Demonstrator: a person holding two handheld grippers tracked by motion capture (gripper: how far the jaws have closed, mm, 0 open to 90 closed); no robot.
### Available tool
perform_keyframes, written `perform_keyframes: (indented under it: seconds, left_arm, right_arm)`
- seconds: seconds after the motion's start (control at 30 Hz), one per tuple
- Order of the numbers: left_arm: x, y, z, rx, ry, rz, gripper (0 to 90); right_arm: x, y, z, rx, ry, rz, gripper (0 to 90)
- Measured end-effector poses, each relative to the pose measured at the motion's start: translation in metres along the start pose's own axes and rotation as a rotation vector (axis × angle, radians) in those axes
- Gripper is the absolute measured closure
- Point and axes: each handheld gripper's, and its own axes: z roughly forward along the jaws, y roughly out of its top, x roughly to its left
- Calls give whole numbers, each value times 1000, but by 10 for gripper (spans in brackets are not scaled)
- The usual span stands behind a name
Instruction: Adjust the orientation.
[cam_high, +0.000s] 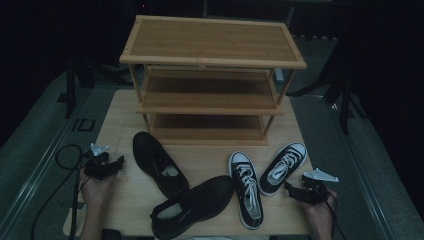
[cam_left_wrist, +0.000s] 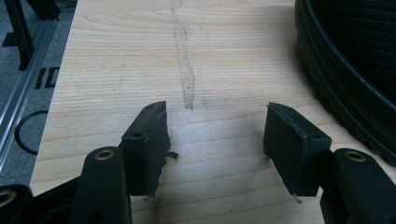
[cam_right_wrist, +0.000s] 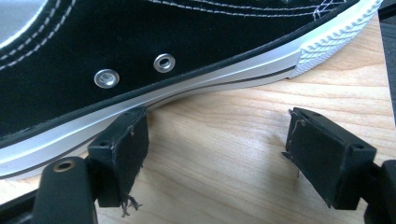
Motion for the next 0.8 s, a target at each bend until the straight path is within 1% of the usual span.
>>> perform_keyframes:
  seconds: [0.2, 0.33, 0.4, 0.43, 0.5, 0.53, 0.57, 0.6, 0.67, 0.7, 0.73, 0.77, 0.8]
  left_arm:
    - [0, 1, 0, 10, -3, 5, 409]
    - [0, 1, 0, 4, -6, 7, 428]
    - [0, 2, 0, 6, -9, 8, 464]
    - [-1, 2, -1, 8, -13, 11, 464]
    - [-2, 2, -2, 11, -20, 16, 510]
    - [-2, 2, -2, 13, -26, 16, 510]
    - [-3, 2, -3, 19, -41, 14, 546]
    - [-3, 2, -3, 19, -41, 14, 560]
    - [-4, 2, -5, 26, -59, 12, 614]
    - [-4, 2, -5, 29, -69, 10, 614]
    - [-5, 2, -6, 31, -84, 7, 660]
    - [-5, 2, -7, 33, -94, 8, 660]
    - [-6, 3, -7, 35, -97, 10, 685]
  right_arm:
    - [0, 0, 0, 0, 0, 1, 214]
    - [0, 0, 0, 0, -1, 1, 214]
    - [0, 0, 0, 0, -1, 1, 214]
    - [0, 0, 0, 0, -1, 2, 215]
    - [0, 0, 0, 0, -1, 2, 215]
    - [0, 0, 0, 0, -1, 2, 215]
    - [0, 0, 0, 0, -1, 2, 215]
    - [0, 0, 0, 0, -1, 2, 215]
    - [1, 0, 0, 0, -2, 3, 215]
    - [1, 0, 0, 0, -2, 3, 215]
    - [1, 0, 0, 0, -2, 3, 216]
    - [1, 0, 0, 0, -2, 3, 216]
    - [1, 0, 0, 0, -2, 4, 216]
